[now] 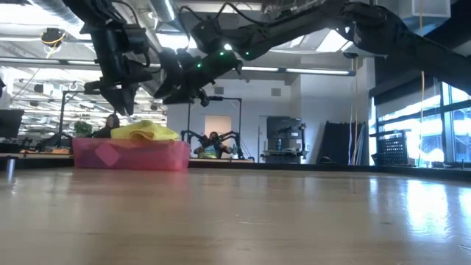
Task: Fold microfiber towels
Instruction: Stack the folded yellow microfiber towel on top of the folded green microfiber towel in the pink bin
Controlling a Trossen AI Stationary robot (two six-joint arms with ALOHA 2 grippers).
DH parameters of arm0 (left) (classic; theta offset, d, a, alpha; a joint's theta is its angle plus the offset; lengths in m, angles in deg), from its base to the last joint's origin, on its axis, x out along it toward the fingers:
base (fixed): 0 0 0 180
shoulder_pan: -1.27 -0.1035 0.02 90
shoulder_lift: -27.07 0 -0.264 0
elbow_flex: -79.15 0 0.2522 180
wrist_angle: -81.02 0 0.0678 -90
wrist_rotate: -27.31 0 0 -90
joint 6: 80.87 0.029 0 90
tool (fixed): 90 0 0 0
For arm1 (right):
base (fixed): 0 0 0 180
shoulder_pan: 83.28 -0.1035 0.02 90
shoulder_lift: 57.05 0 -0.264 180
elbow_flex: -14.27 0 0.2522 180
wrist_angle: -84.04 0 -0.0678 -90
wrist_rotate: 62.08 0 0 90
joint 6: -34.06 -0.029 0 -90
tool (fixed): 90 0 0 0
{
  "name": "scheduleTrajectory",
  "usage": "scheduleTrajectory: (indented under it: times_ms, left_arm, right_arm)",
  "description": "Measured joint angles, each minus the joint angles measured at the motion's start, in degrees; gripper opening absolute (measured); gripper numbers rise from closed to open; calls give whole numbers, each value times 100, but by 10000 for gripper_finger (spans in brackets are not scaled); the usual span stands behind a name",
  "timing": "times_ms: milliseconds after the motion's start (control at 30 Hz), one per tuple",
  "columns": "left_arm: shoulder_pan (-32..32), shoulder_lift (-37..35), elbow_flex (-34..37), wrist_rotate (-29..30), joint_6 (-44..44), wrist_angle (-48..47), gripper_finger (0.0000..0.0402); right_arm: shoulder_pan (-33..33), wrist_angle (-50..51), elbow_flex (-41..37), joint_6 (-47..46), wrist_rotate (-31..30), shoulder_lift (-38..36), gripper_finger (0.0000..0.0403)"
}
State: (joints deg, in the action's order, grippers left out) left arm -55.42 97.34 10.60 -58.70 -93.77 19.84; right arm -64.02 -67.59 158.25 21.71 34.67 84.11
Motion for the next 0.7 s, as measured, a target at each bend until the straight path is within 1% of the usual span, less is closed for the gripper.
scheduleTrajectory:
  times_ms: [100,267,367,467,567,633,700]
  left_arm:
    - [-6,21,0,0,-240,-9,110]
    - [-9,21,0,7,-520,-9,110]
    - [37,21,0,193,-923,-17,110]
    - [57,21,0,408,-1278,-81,110]
    - [61,21,0,418,-1510,-179,110]
    - [106,21,0,372,-1636,-294,110]
    - [188,21,-1,339,-1705,-460,110]
  right_arm:
    - [-105,27,-59,113,-213,9,141]
    - [-192,9,-331,90,-217,7,91]
    - [-190,11,-497,88,-216,7,61]
    - [-187,-14,-502,90,-214,57,34]
    - [-185,-102,-501,88,-87,139,11]
    - [-185,-212,-492,51,-51,268,5]
    - [-185,-204,-499,-93,135,416,8]
